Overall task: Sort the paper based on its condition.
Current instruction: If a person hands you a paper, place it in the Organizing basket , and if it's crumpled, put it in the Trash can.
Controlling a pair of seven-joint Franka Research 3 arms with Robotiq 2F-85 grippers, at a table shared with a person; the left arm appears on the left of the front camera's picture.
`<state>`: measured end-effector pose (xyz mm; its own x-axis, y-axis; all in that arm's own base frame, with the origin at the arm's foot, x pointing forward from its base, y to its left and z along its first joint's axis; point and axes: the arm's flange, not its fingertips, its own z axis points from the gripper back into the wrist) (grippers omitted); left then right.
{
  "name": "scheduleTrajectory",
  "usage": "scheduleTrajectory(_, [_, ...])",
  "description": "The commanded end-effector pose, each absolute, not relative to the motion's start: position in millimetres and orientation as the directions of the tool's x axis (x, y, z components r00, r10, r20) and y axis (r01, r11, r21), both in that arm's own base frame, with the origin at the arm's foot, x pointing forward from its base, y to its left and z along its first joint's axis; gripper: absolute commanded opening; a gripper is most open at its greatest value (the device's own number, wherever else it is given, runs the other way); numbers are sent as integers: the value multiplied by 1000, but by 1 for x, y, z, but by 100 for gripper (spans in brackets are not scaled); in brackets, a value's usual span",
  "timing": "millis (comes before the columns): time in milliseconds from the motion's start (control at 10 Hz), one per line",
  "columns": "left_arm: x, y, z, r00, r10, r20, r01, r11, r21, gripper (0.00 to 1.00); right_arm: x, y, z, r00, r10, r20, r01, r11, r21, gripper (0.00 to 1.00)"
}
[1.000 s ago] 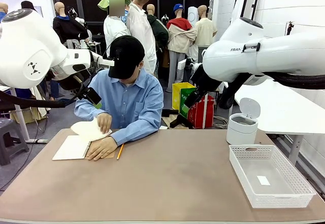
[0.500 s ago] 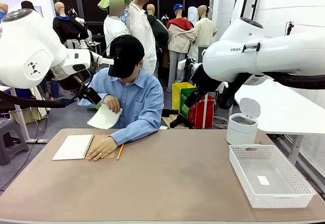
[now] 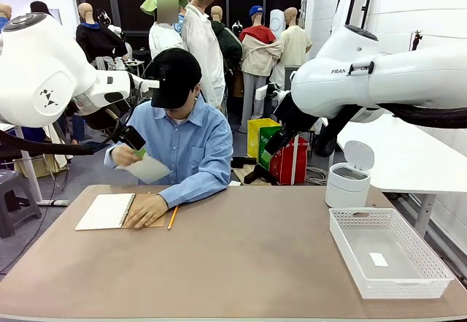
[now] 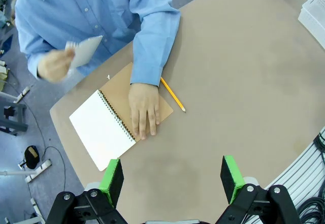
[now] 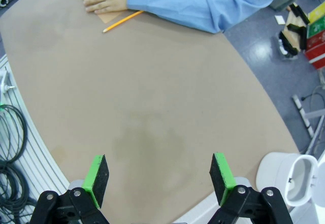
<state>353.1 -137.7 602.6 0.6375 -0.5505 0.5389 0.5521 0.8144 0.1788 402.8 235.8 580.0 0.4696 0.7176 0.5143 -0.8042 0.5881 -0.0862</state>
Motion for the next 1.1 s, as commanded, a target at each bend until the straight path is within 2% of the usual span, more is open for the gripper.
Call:
scheduleTrajectory(0, [353,-137,604,633,-554,541,557,811,179,100,402,236,579,474,716,512,-802,592,-85,100])
scheduleTrajectory(1000, [353,-137,604,633,-554,541,557,811,179,100,402,236,579,474,716,512,-802,592,-85,100])
